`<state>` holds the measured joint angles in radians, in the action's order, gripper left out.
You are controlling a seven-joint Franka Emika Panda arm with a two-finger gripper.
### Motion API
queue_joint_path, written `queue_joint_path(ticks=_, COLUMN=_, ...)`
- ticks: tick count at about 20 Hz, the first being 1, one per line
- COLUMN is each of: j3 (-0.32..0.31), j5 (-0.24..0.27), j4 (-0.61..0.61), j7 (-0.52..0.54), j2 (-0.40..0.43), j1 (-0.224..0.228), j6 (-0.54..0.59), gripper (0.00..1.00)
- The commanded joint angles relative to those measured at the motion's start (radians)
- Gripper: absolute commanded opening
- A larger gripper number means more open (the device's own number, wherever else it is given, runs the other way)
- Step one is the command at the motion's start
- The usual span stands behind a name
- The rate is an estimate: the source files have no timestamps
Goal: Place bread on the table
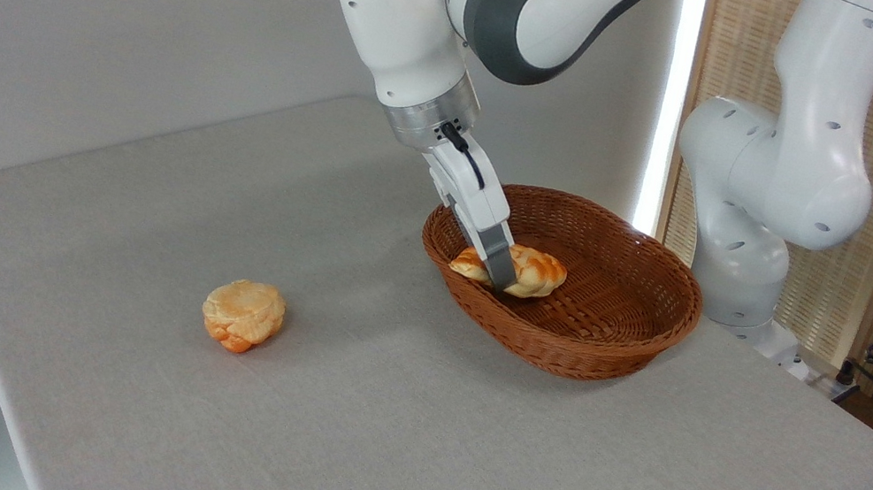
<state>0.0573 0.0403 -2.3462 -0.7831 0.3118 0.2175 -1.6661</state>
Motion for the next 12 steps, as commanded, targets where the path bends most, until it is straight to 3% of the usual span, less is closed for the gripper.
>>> queue_joint_path(ticks=1, j3=-0.005, j5=-0.011, j4=0.007, j7=-0.022, j2=0.0, j1=0.008, j6=0.019, gripper=0.34)
queue_joint_path(ticks=12, j3=-0.01, j5=0.003, j4=0.231, j7=-0.042, j2=0.003, j1=0.008, j6=0.146, gripper=0.36)
